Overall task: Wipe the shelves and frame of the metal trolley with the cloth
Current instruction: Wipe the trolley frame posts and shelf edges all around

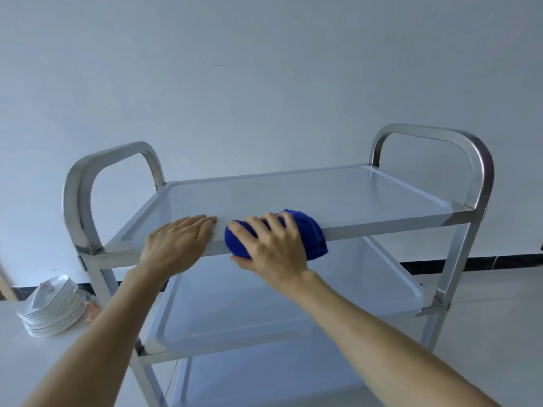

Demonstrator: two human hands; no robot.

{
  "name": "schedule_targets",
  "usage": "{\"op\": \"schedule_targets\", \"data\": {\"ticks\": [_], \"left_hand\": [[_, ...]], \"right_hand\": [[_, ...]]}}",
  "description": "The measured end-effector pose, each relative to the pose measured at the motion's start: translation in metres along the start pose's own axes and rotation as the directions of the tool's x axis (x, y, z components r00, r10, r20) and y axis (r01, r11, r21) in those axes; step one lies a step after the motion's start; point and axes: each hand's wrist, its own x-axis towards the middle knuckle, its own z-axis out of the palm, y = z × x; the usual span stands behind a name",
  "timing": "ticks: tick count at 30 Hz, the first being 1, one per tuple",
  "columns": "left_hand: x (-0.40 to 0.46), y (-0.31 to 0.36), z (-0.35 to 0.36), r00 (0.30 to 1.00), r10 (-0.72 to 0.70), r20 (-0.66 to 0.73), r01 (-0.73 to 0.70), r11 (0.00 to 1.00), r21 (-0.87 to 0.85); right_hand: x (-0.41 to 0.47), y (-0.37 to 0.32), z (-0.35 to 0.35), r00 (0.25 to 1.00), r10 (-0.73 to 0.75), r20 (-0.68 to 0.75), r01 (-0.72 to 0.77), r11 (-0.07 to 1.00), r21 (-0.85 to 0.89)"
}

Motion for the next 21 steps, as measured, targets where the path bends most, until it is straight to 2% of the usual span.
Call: {"op": "schedule_targets", "data": {"ticks": [3, 7, 12, 16, 18, 21], "left_hand": [[-0.006, -0.017, -0.004, 1.000, -0.014, 0.014, 0.014, 1.000, 0.006], [-0.012, -0.037, -0.009, 0.999, -0.044, 0.015, 0.044, 0.999, 0.004], [-0.019, -0.054, -0.012, 0.998, -0.055, 0.000, 0.055, 0.998, -0.028], [-0.020, -0.051, -0.013, 1.000, -0.030, -0.007, 0.029, 0.999, -0.032], [-0.019, -0.048, -0.012, 1.000, -0.018, -0.002, 0.018, 0.999, -0.031], [-0.018, -0.047, -0.010, 1.000, -0.018, -0.014, 0.018, 0.999, -0.027]], "right_hand": [[0.011, -0.027, 0.000, 0.999, 0.007, 0.037, -0.007, 1.000, -0.017], [0.016, -0.035, -0.004, 0.996, -0.057, 0.062, 0.057, 0.998, 0.006], [-0.011, 0.031, -0.015, 0.996, -0.084, -0.039, 0.086, 0.995, 0.056], [-0.047, 0.105, -0.027, 0.995, -0.005, -0.099, 0.003, 1.000, -0.021], [-0.052, 0.112, -0.026, 0.995, 0.034, -0.092, -0.039, 0.997, -0.059], [-0.037, 0.073, -0.019, 0.997, 0.049, -0.063, -0.053, 0.996, -0.072]]}}
